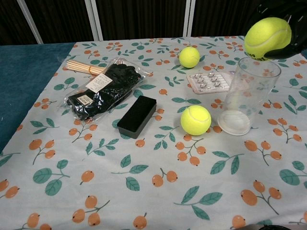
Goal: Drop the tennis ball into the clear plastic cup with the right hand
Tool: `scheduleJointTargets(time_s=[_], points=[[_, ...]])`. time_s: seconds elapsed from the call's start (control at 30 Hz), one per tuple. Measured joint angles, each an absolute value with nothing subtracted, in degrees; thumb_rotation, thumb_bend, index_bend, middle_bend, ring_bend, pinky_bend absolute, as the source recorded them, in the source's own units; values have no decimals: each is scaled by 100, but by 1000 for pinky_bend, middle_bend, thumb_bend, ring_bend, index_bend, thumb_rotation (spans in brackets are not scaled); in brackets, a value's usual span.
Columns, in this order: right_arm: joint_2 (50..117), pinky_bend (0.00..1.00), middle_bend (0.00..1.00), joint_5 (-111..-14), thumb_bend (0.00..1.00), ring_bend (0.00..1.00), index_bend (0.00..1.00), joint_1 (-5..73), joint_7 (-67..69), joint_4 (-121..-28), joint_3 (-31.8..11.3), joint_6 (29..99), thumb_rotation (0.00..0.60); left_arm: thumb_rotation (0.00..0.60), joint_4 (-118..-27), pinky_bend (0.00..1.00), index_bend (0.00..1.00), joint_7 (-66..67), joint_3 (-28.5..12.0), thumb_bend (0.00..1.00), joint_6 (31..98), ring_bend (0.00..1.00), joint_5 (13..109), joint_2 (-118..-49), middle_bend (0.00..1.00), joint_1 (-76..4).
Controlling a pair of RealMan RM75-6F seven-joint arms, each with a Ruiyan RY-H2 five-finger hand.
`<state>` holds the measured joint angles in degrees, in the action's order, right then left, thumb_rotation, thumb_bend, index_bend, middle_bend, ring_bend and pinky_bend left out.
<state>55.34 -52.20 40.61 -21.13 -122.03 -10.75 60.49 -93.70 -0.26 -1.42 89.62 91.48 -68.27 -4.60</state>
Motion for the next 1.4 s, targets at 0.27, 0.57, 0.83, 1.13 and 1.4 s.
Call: scheduleJointTargets(time_s=[0.27, 0.57, 0.83, 1.13, 1.4], points=[[5518, 473, 333, -5224, 319, 416, 371, 4047, -2064, -12209, -1082, 6068, 600, 600, -9378, 16, 0, 0, -131, 200, 8945, 0, 9143, -6812, 0, -458], [5490, 473, 333, -5245, 319, 415, 369, 4046, -2032, -12219, -1087, 6055, 600, 600, -9375, 16, 0, 21, -140, 200, 8949, 0, 9144, -6820, 0, -461], [5504, 473, 331, -5223, 319, 413, 369, 4067, -2049, -12208, -1081, 6038, 600, 600, -9361, 16, 0, 27, -142, 200, 8963, 0, 9154, -6824, 0, -459], [5469, 419, 141, -5245, 199, 246, 102, 4082, -2096, -12192, -1024, 5956, 600, 600, -9355, 15, 0, 19, -145, 200, 8962, 0, 9146, -6825, 0, -458], [5424, 411, 49, -5283, 164, 167, 10, 4096, -2037, -12176, -1000, 5855, 600, 600, -9393, 10, 0, 38, -144, 200, 8909, 0, 9087, -6812, 0, -460]])
